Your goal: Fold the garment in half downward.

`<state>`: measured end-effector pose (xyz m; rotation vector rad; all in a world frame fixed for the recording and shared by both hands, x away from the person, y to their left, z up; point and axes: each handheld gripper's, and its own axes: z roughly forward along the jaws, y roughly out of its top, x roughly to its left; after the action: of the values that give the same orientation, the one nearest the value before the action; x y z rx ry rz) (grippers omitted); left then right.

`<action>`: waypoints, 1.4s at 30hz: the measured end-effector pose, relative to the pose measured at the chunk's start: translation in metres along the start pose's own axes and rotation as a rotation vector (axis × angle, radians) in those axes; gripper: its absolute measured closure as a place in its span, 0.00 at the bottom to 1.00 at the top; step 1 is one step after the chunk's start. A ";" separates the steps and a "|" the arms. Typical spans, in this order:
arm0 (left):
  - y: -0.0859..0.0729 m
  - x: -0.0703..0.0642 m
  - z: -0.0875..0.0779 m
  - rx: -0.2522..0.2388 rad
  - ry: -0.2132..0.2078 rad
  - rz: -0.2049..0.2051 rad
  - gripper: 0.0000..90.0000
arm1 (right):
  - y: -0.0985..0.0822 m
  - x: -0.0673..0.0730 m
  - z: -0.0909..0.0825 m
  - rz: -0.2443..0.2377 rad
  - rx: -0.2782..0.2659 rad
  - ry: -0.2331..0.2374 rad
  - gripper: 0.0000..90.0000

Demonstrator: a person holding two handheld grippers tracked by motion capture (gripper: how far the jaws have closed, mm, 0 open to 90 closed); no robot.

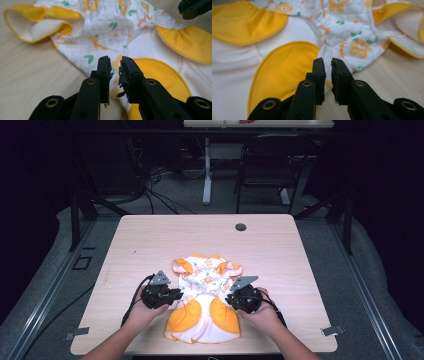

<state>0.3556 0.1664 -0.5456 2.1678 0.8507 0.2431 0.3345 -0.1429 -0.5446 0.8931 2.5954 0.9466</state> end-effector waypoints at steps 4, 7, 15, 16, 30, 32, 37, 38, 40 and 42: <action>0.019 0.010 0.007 0.001 0.015 0.040 0.85 | 0.019 -0.022 0.008 0.043 -0.030 -0.006 0.90; 0.033 0.020 0.013 -0.004 0.018 0.031 0.85 | 0.032 -0.032 0.012 0.032 -0.032 -0.032 0.87; 0.063 0.046 0.035 -0.006 0.054 -0.003 0.86 | 0.061 -0.059 0.024 0.064 -0.050 -0.061 0.86; 0.063 0.046 0.035 -0.006 0.054 -0.003 0.86 | 0.061 -0.059 0.024 0.064 -0.050 -0.061 0.86; 0.079 0.068 0.066 0.004 0.090 -0.028 0.86 | 0.086 -0.090 0.055 0.101 -0.033 -0.117 0.85; 0.077 0.069 0.072 0.025 0.096 -0.025 0.86 | 0.085 -0.091 0.062 0.123 -0.031 -0.115 0.85; 0.070 0.069 0.082 0.060 0.084 -0.026 0.85 | 0.077 -0.092 0.079 0.125 0.045 -0.120 0.85; 0.067 0.068 0.083 0.062 0.082 -0.025 0.85 | 0.075 -0.092 0.079 0.111 0.058 -0.118 0.85; 0.062 0.069 0.083 0.069 0.071 -0.028 0.85 | 0.073 -0.092 0.080 0.107 0.061 -0.114 0.85; 0.057 0.069 0.083 0.084 0.066 -0.024 0.86 | 0.070 -0.091 0.079 0.102 0.062 -0.106 0.85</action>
<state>0.4715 0.1341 -0.5670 2.2369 0.9388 0.2722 0.4711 -0.1169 -0.5583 1.0707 2.5228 0.8236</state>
